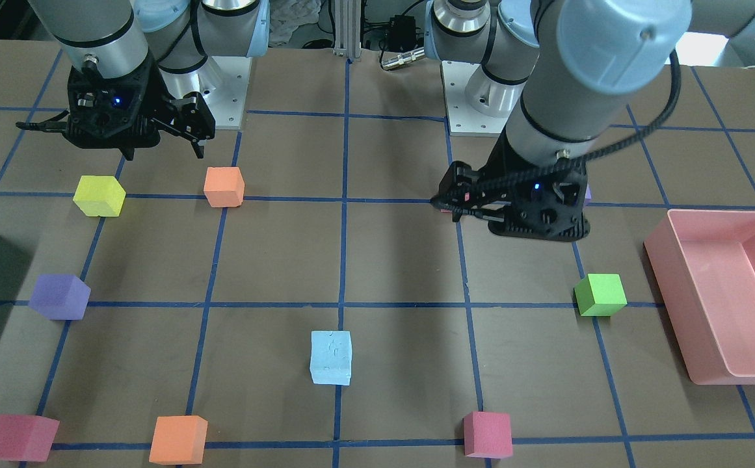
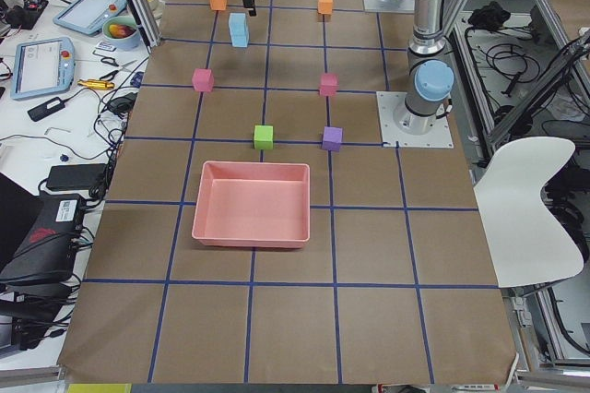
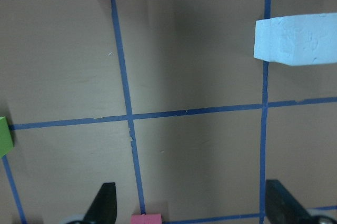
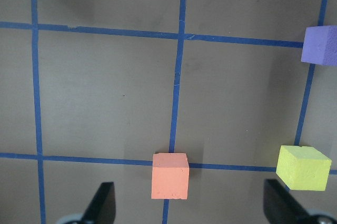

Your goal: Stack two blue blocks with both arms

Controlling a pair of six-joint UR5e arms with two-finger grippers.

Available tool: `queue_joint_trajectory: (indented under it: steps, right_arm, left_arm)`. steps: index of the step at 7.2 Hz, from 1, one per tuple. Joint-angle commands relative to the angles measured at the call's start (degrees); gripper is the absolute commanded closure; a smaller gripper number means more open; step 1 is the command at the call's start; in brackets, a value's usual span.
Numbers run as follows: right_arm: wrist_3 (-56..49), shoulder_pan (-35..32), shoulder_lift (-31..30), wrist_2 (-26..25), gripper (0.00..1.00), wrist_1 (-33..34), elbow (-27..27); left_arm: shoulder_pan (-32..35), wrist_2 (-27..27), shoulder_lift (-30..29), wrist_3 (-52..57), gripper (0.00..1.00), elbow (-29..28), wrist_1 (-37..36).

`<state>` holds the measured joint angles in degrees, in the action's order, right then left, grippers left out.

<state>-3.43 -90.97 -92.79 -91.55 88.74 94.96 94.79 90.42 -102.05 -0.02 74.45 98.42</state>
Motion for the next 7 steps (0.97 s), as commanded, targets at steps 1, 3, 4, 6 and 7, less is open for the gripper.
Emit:
queue_joint_trajectory:
  steps: [1,3,4,6,7]
  right_arm:
    - [0.09,0.0,-0.11,0.41,0.0,-0.41,-0.13]
    - [0.09,0.0,-1.07,0.67,0.0,-0.32,-0.13]
    - [0.26,-0.08,-1.08,0.68,0.0,0.38,-0.13]
    - [0.79,-0.08,-1.16,0.68,0.0,2.67,-0.56]
    - [2.01,-0.08,-1.69,3.89,0.0,2.06,-1.09]
  left_arm:
    - [-0.92,0.98,7.73,0.72,0.0,6.22,-2.34]
    - [-1.19,1.16,9.93,1.94,0.0,6.14,-4.9]
    - [-1.63,1.16,10.29,1.34,0.0,6.67,-8.04]
    - [-1.28,1.16,10.9,1.25,0.0,8.07,-9.13]
    - [-1.28,1.42,11.34,1.34,0.0,7.99,-9.04]
